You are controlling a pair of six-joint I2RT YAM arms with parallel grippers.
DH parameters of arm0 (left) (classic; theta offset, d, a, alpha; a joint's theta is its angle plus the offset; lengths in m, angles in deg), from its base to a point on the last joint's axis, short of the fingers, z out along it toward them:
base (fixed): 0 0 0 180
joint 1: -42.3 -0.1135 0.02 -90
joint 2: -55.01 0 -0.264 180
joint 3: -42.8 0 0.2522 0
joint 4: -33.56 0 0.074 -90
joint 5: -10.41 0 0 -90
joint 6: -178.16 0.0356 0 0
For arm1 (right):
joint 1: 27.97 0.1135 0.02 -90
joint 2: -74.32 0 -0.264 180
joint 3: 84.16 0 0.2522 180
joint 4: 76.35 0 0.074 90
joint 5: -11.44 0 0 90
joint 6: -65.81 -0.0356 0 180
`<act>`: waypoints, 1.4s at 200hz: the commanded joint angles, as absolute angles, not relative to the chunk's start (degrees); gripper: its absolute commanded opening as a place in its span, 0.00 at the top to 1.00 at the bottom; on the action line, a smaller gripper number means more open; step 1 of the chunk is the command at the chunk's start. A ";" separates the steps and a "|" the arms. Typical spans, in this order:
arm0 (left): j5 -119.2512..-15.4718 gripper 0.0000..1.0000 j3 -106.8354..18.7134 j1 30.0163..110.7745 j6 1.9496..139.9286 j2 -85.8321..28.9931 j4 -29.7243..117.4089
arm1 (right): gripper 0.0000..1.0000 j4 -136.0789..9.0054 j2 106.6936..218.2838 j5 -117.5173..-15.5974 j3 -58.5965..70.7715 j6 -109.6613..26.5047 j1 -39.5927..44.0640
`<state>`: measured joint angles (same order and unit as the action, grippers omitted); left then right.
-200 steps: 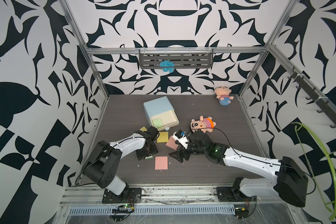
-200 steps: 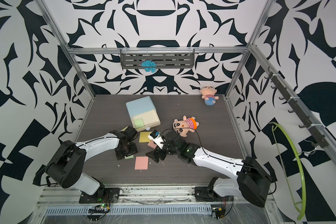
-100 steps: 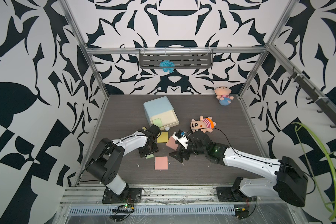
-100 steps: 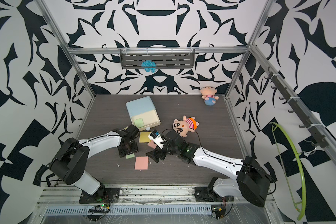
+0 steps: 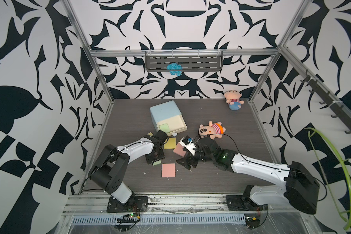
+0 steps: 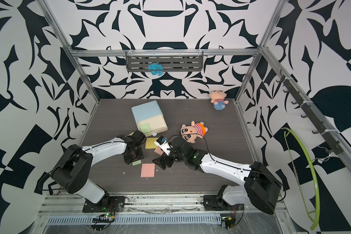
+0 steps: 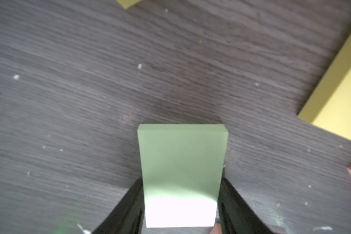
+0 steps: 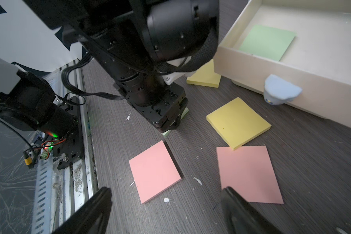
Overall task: Please put the sticky notes in the drawer by color
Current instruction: Pick up the sticky notes from the center of the board.
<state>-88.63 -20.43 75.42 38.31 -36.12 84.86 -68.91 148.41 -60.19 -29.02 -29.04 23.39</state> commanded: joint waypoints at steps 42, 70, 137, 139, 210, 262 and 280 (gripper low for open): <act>-89.79 0.44 -19.35 75.52 36.93 -33.30 85.84 | 0.11 -71.90 149.17 -59.72 -26.84 -31.85 23.39; -90.01 0.44 -19.50 75.52 36.60 -30.80 86.43 | 0.12 -73.58 150.62 -58.31 -26.81 -34.42 23.39; -89.58 0.44 -20.53 75.42 35.25 -24.63 88.82 | 0.14 -79.64 155.99 -62.07 -26.22 -44.54 25.25; -89.43 0.43 -20.59 75.38 35.10 -24.38 88.81 | 0.14 -79.75 156.15 -62.61 -26.16 -45.21 25.28; -80.48 0.44 -25.53 75.43 34.30 -19.09 87.94 | 0.18 -88.51 162.20 -72.66 -25.54 -57.87 26.51; -79.03 0.44 -27.19 75.42 33.99 -18.47 87.41 | 0.24 -93.84 167.27 -69.64 -22.14 -58.46 27.84; -78.60 0.44 -27.29 75.43 33.68 -18.47 87.25 | 0.24 -94.28 168.39 -68.79 -21.47 -58.95 27.93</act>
<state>-79.93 -26.13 75.42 34.16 -19.51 86.98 -89.50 168.25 -70.09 -24.25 -57.49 27.47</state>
